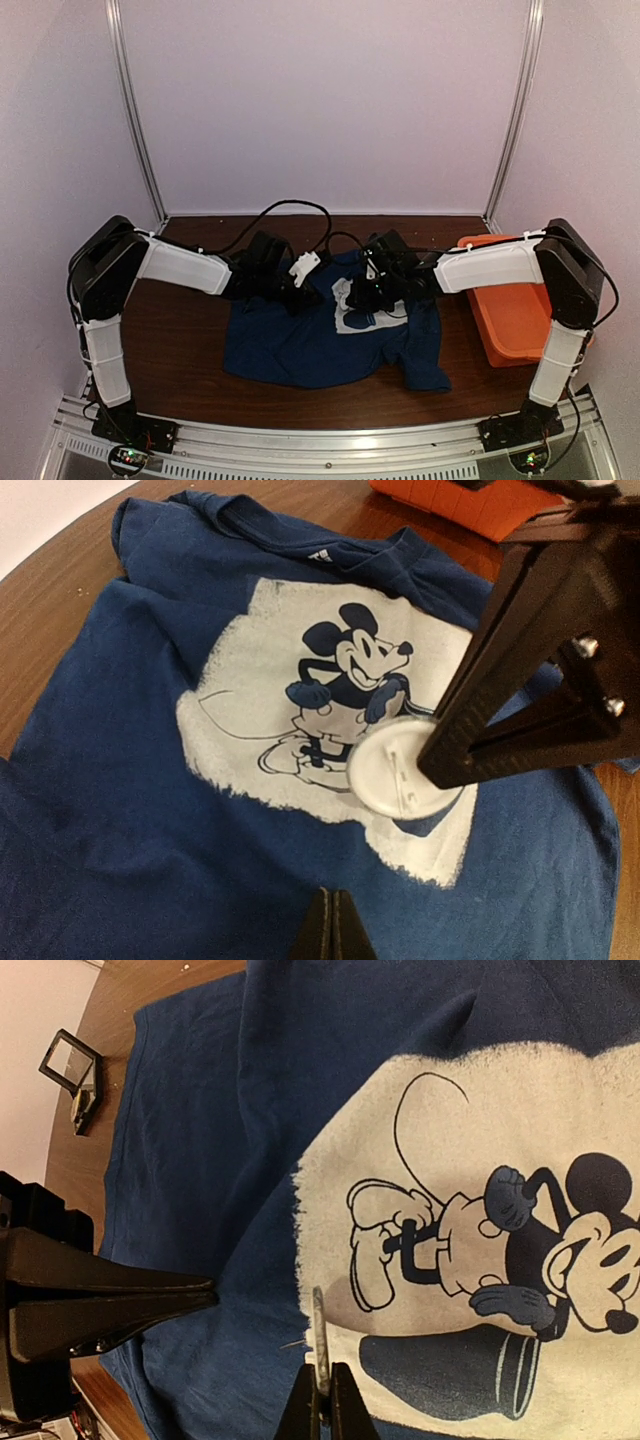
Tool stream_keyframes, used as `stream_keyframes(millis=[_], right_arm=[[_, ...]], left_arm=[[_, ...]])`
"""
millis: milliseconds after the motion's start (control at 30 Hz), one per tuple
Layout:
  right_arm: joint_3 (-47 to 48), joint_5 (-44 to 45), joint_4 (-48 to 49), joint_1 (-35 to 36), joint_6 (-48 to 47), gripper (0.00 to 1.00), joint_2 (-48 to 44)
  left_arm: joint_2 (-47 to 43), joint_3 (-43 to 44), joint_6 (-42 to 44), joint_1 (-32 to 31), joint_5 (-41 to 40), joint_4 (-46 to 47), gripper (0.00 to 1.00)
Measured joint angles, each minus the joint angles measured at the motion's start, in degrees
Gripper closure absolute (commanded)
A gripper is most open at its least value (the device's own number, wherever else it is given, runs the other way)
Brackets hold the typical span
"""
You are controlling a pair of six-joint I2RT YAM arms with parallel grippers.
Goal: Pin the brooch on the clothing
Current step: Cross the brooch on the flattened clothing.
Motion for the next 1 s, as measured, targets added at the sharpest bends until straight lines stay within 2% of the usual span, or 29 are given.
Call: stream_keyframes(millis=[333,1000], right_arm=[[0.04,-3.28,2.21,-2.01,3.41,1.0,0.94],[1.57,-5.4,2.99,-2.29,4.52,1.0,4.2]], left_arm=[[-0.35,-1.36,-1.73,0.0,1.27,2.23,1.0],[-1.07,-2.97,-2.86,0.0,3.85,5.49,1.0]])
